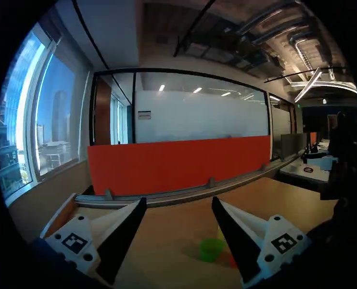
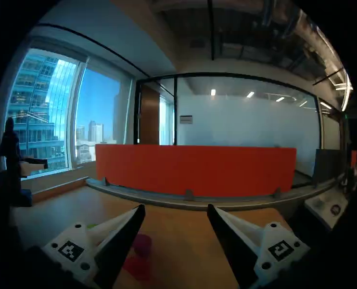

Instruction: Pour water

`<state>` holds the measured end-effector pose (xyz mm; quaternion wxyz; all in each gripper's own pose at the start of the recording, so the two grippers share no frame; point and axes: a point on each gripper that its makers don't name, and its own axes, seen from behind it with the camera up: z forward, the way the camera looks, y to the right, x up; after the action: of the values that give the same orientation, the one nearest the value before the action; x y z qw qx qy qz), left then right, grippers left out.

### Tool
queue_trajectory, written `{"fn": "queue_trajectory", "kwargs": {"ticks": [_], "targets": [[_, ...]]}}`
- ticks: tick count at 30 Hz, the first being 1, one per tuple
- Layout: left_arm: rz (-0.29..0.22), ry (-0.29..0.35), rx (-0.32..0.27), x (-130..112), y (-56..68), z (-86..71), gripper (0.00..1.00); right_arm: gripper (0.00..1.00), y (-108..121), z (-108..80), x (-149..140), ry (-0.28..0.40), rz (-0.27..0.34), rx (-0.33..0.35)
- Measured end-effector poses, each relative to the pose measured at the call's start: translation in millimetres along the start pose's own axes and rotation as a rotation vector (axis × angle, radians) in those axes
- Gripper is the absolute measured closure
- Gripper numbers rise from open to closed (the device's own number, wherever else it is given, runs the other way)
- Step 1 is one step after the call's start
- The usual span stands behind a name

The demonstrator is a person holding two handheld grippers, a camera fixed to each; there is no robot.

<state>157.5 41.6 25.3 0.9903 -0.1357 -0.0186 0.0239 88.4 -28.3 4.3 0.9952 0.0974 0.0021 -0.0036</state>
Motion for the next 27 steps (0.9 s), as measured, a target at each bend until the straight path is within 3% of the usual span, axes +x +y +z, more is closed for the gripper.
{"fn": "queue_trajectory", "kwargs": {"ticks": [5,11,14,27], "targets": [[-0.005,0.006,-0.089,-0.5,12.8,-0.7,0.0,0.0,-23.5,-2.7,5.7,0.002,-0.009,0.121],[0.004,-0.01,-0.197,-7.3,29.7,0.3,0.0,0.0,-71.4,-17.6,16.0,0.01,-0.015,0.295],[0.006,-0.016,-0.238,-10.5,36.2,1.5,0.0,0.0,-81.9,-20.0,16.8,0.003,-0.014,0.357],[0.066,-0.05,-0.328,-21.4,55.7,7.8,0.0,0.0,-108.0,-32.3,7.5,-0.044,-0.065,0.497]]}}
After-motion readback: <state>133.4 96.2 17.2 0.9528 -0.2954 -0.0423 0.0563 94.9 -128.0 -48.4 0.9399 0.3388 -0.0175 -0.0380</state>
